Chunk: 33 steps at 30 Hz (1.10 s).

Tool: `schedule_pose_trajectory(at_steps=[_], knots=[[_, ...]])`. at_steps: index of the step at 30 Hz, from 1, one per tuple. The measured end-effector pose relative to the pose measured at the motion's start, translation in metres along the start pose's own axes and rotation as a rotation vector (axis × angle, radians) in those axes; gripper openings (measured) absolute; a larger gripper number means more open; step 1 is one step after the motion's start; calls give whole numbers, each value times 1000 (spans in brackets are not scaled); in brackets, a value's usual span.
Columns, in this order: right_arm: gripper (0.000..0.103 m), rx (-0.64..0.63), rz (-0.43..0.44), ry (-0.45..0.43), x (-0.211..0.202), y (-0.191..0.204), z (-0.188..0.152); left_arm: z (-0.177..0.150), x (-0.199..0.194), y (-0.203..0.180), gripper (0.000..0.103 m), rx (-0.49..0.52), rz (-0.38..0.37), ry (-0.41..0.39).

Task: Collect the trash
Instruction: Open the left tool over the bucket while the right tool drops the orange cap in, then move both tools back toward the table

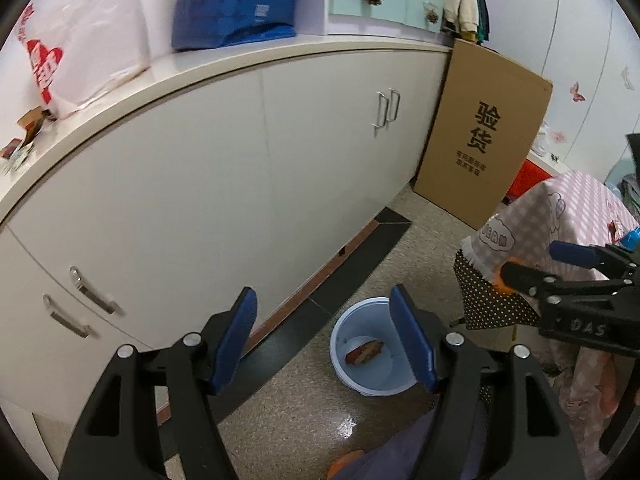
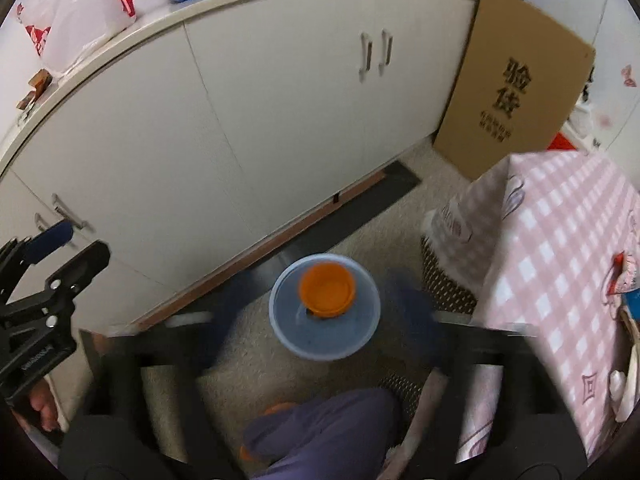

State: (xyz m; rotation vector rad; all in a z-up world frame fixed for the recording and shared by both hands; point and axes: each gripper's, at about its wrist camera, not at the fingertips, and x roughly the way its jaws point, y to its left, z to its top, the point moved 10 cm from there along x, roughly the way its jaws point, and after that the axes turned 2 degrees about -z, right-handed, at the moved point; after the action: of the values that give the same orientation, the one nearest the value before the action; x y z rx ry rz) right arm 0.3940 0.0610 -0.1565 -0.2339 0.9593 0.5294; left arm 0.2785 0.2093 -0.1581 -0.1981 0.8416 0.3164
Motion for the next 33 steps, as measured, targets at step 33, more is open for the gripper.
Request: schedule_pose_trajectory(at_steps=[33], knots=[[76,97,103,-120,-100,-6,-26,14,-90,-51,67,103,23,-158]])
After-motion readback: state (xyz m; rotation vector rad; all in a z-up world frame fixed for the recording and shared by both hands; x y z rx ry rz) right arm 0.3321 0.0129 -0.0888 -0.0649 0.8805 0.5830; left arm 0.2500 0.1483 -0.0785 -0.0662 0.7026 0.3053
